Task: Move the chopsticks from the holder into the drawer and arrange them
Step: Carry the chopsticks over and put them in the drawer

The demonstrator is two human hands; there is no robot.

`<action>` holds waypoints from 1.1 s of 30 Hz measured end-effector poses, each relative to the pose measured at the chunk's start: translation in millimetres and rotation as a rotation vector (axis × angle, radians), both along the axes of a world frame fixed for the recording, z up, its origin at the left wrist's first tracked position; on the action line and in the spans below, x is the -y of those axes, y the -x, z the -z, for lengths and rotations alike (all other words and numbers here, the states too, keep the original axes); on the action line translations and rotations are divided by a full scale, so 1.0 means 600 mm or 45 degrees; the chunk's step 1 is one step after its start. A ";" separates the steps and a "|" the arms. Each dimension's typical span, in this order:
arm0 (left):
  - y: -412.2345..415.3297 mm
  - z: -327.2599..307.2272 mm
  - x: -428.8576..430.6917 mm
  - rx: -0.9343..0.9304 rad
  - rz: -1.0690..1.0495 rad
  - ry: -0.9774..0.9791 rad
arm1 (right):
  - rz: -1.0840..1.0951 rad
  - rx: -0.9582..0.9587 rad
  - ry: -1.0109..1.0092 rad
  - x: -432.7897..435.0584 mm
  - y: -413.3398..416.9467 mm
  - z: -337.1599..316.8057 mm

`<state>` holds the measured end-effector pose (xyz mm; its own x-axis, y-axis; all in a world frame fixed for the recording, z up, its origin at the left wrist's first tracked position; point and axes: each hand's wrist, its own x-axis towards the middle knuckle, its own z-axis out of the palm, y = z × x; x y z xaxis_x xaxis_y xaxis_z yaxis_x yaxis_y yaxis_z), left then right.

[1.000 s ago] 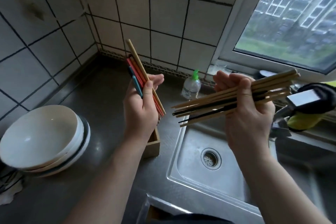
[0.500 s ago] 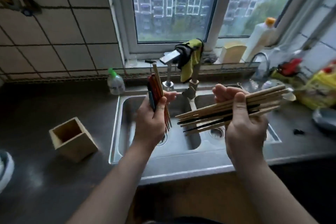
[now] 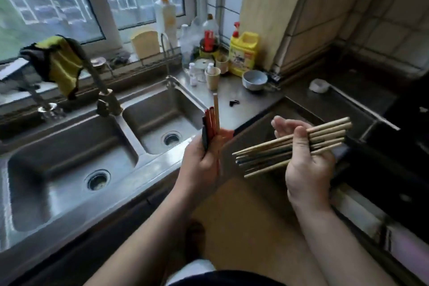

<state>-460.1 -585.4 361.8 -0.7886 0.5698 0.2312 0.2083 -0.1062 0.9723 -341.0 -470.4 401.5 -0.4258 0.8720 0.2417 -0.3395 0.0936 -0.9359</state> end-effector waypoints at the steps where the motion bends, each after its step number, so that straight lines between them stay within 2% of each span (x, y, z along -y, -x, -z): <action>1: -0.019 0.002 -0.027 -0.014 0.057 0.027 | 0.053 0.017 -0.009 -0.017 -0.026 0.002; 9: -0.159 0.021 -0.236 0.044 0.562 0.120 | 0.467 0.126 -0.030 -0.149 -0.207 0.049; 17: -0.273 0.061 -0.449 0.083 0.895 0.187 | 0.822 0.280 0.037 -0.298 -0.339 0.094; 30: -0.411 0.143 -0.727 0.173 1.255 0.374 | 1.094 0.620 0.142 -0.501 -0.498 0.143; 33: -0.453 0.168 -0.773 0.133 1.355 0.441 | 1.153 0.663 0.157 -0.534 -0.535 0.159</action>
<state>-188.1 -121.4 260.9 0.1318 0.9852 -0.1093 0.0884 0.0981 0.9912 -20.0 -150.2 305.9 0.3714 0.9226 0.1039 0.2565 0.0056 -0.9665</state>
